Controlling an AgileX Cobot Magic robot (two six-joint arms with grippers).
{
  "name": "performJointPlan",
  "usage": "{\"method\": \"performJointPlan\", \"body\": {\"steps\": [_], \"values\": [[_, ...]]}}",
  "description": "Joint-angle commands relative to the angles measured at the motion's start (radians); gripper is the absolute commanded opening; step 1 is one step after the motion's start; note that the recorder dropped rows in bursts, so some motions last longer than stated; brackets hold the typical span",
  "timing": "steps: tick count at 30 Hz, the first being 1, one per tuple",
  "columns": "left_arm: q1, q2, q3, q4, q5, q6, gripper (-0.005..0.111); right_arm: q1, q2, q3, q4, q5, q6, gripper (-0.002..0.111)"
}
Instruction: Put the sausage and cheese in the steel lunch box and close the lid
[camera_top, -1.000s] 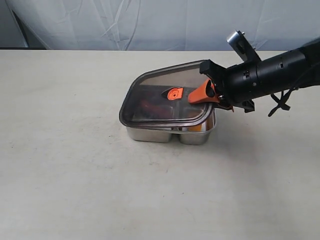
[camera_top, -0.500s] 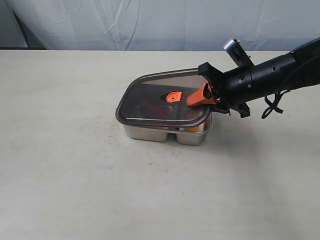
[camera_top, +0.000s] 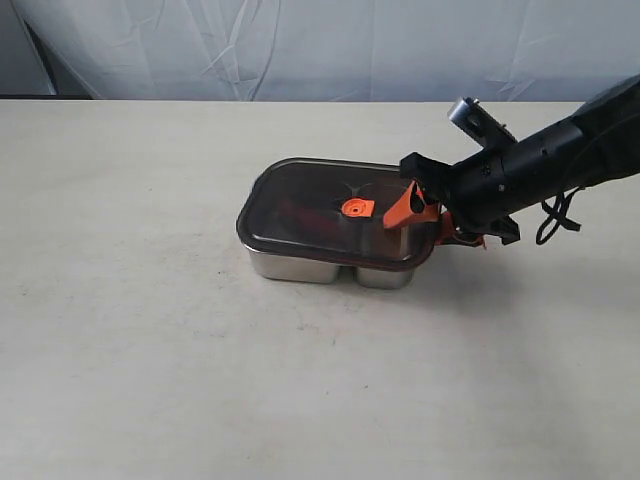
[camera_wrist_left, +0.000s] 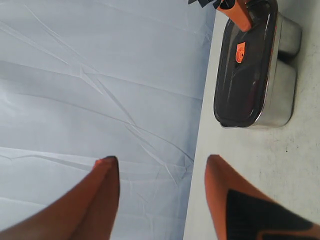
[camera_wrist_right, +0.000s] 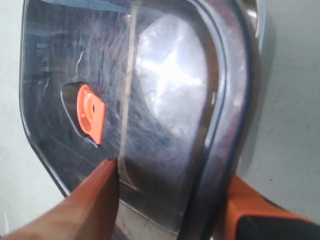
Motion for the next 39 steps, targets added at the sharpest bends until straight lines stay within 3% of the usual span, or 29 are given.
{"method": "performJointPlan", "body": {"steps": [1,10,19,39], "values": [[-0.007,-0.006,-0.001,-0.011,-0.015,-0.011,0.05,-0.005,0.001,0.005,-0.057,-0.027,-0.009,0.05],[-0.007,-0.006,-0.001,-0.011,-0.015,-0.011,0.05,-0.005,-0.039,-0.019,-0.078,0.014,0.08,0.05],[-0.007,-0.006,-0.001,-0.011,-0.015,-0.011,0.05,-0.005,-0.044,-0.109,-0.278,0.113,0.273,0.05],[-0.007,-0.006,-0.001,-0.01,-0.013,-0.011,0.05,-0.005,-0.055,-0.123,-0.419,0.142,0.398,0.05]]}}
